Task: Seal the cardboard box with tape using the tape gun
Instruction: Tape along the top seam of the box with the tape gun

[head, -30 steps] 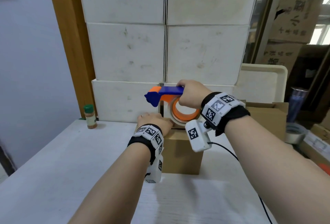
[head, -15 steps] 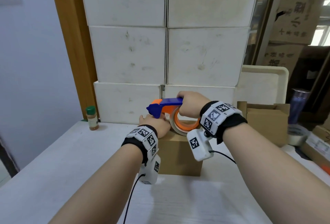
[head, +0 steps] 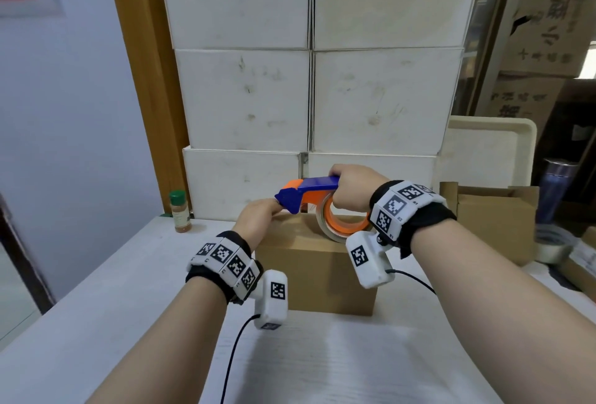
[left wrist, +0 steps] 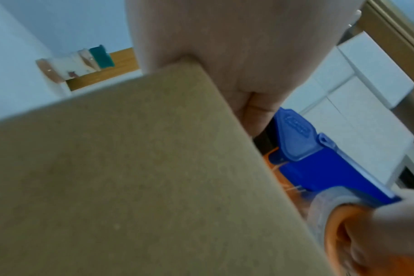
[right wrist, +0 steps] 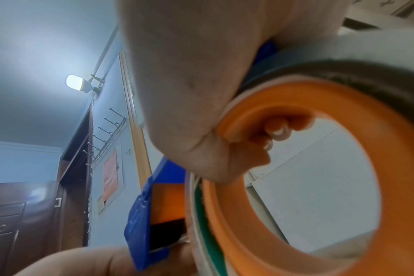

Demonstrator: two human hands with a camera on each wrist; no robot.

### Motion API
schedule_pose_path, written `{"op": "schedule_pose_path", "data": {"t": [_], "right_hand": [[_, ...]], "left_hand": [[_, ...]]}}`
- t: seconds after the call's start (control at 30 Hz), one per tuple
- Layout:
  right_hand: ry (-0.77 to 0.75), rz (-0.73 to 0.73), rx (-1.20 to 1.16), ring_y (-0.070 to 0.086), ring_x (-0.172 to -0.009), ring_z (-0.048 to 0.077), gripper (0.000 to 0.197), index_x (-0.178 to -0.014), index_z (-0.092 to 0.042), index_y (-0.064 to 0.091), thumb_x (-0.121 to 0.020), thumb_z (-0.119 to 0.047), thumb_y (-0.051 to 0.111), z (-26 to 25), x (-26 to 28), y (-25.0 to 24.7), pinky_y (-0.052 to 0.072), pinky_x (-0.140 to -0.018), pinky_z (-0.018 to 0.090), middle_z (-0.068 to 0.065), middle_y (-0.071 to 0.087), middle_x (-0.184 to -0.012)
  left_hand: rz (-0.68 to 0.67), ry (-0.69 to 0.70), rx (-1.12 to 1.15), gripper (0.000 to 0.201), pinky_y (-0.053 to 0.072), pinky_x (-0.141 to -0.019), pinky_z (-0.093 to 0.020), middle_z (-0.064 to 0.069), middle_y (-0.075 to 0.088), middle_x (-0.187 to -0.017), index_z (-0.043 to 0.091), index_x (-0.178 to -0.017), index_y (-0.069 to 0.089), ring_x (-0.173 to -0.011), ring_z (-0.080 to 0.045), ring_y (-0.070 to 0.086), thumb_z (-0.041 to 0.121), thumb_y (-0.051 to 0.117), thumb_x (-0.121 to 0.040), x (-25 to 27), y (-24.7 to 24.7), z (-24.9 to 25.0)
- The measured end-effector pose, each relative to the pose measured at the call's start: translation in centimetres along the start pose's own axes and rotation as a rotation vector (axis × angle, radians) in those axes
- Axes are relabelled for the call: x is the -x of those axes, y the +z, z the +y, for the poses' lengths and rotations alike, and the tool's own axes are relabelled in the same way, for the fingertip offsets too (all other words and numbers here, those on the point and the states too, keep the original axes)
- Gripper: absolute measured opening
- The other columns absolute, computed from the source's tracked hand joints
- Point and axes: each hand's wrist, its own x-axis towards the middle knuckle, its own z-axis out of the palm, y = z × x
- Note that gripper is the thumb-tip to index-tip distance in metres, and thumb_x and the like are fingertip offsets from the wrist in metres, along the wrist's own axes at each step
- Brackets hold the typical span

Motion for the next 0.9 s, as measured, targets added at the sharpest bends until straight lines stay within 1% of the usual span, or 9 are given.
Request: {"op": "schedule_pose_path", "data": {"t": [0.17,0.3,0.43,0.53,0.6,0.63,0.73,0.8,0.9], "right_hand": [[-0.011,0.003,0.013,0.058,-0.086,0.020,0.036,-0.112,-0.021,0.052,-0.078,-0.010,0.055,-0.14,0.08,0.02,0.050,-0.078,0.031,0.001,0.061,-0.093],[-0.023,0.001,0.026,0.057,-0.084,0.020,0.034,-0.111,-0.021,0.052,-0.079,-0.010,0.054,-0.19,0.08,0.01,0.048,-0.075,0.030,0.000,0.060,-0.091],[-0.036,0.010,0.036,0.058,-0.084,0.020,0.033,-0.110,-0.021,0.053,-0.078,-0.010,0.054,-0.32,0.07,0.10,0.049,-0.076,0.031,0.000,0.061,-0.091],[-0.038,0.008,0.029,0.057,-0.083,0.019,0.034,-0.111,-0.021,0.052,-0.079,-0.010,0.055,-0.30,0.12,0.12,0.047,-0.075,0.029,0.000,0.060,-0.091],[-0.037,0.011,0.022,0.056,-0.084,0.018,0.036,-0.112,-0.021,0.052,-0.079,-0.010,0.056,-0.22,0.14,0.12,0.047,-0.074,0.028,-0.001,0.059,-0.091],[-0.038,0.012,0.022,0.056,-0.084,0.019,0.036,-0.113,-0.021,0.052,-0.079,-0.009,0.055,-0.18,0.13,0.13,0.046,-0.073,0.028,-0.001,0.059,-0.091],[-0.047,0.014,0.022,0.055,-0.083,0.019,0.037,-0.113,-0.020,0.053,-0.078,-0.009,0.055,-0.14,0.16,0.12,0.045,-0.072,0.028,0.000,0.059,-0.091],[-0.052,0.014,0.023,0.055,-0.083,0.019,0.036,-0.112,-0.020,0.053,-0.079,-0.008,0.054,-0.17,0.21,0.09,0.044,-0.071,0.027,0.000,0.059,-0.091],[-0.058,0.013,0.024,0.055,-0.082,0.019,0.035,-0.112,-0.020,0.053,-0.079,-0.008,0.053,-0.20,0.28,0.09,0.044,-0.071,0.027,0.001,0.060,-0.091]], "left_hand": [[0.050,-0.157,0.369,0.028,0.040,-0.091,-0.035,-0.007,0.067,-0.088,0.016,-0.072,0.065,-0.092,-0.024,0.055,0.019,0.043,-0.090,-0.02,-0.16,-0.39],[0.038,-0.155,0.352,0.031,0.035,-0.106,-0.040,-0.013,0.068,-0.112,0.022,-0.075,0.067,-0.104,-0.023,0.057,0.036,0.044,-0.091,-0.15,-0.09,-0.48],[0.066,-0.162,0.282,0.031,0.037,-0.108,-0.041,-0.013,0.067,-0.107,0.021,-0.076,0.065,-0.102,-0.026,0.058,0.033,0.044,-0.096,-0.26,-0.07,-0.43],[0.056,-0.144,0.169,0.033,0.039,-0.104,-0.041,-0.018,0.065,-0.113,0.008,-0.096,0.068,-0.108,-0.032,0.058,0.027,0.041,-0.098,-0.01,-0.03,-0.34],[0.040,-0.139,0.089,0.036,0.041,-0.100,-0.040,-0.026,0.059,-0.124,-0.004,-0.117,0.059,-0.117,-0.038,0.054,0.019,0.038,-0.099,0.10,0.07,-0.39],[0.036,-0.153,0.087,0.037,0.042,-0.099,-0.040,-0.028,0.056,-0.127,-0.007,-0.119,0.056,-0.119,-0.040,0.052,0.017,0.038,-0.099,0.26,0.06,-0.25],[0.041,-0.130,0.047,0.023,0.043,-0.096,-0.042,-0.030,0.056,-0.125,0.003,-0.098,0.060,-0.106,-0.037,0.056,0.016,0.042,-0.096,0.36,0.05,-0.21],[0.031,-0.119,0.052,0.023,0.043,-0.086,-0.039,-0.028,0.061,-0.108,0.013,-0.074,0.054,-0.092,-0.026,0.052,0.014,0.044,-0.095,0.38,0.02,-0.06],[0.037,-0.126,0.047,0.030,0.038,-0.077,-0.032,-0.013,0.057,-0.085,0.017,-0.065,0.048,-0.087,-0.025,0.050,0.010,0.044,-0.094,0.36,0.02,-0.14]]}}
